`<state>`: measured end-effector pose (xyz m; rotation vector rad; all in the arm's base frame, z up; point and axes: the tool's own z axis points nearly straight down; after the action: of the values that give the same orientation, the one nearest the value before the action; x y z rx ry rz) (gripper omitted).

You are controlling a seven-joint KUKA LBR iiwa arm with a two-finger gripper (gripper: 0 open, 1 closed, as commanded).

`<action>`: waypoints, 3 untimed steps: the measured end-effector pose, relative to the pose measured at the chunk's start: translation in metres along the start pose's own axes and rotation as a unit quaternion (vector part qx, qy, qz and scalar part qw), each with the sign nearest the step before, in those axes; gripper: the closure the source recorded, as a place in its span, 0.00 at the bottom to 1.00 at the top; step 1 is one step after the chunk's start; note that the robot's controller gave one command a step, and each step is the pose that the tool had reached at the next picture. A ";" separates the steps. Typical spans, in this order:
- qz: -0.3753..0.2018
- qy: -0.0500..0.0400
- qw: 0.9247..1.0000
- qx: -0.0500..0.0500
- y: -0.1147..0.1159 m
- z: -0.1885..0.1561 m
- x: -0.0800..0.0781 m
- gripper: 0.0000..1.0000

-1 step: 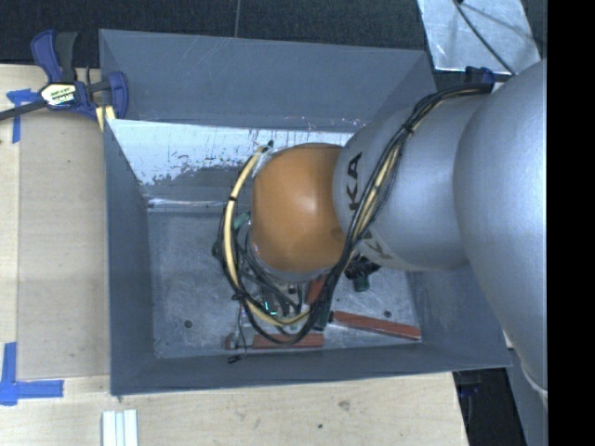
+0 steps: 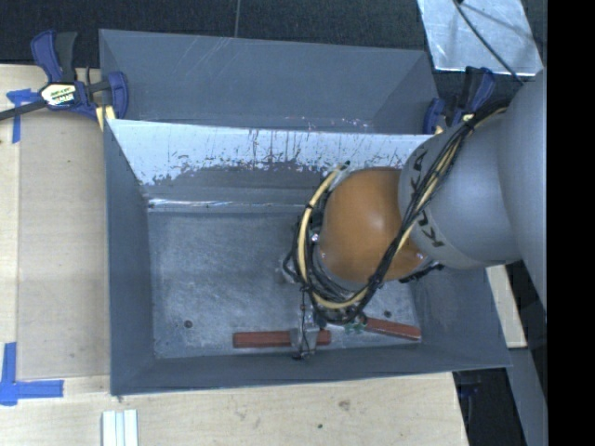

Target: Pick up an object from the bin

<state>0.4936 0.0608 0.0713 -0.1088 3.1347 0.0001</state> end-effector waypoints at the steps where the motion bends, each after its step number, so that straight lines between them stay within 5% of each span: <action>1: -0.014 -0.005 1.000 -0.001 0.051 -0.002 0.004 0.00; 2: 0.010 -0.002 1.000 0.002 -0.020 -0.018 -0.052 0.00; 3: -0.096 0.002 0.995 0.001 -0.074 -0.016 -0.036 0.00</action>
Offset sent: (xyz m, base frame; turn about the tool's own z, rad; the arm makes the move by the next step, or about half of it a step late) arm -0.0119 0.0476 -0.0013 -0.0248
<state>0.5344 -0.0106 0.0873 -0.4097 3.1145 -0.0035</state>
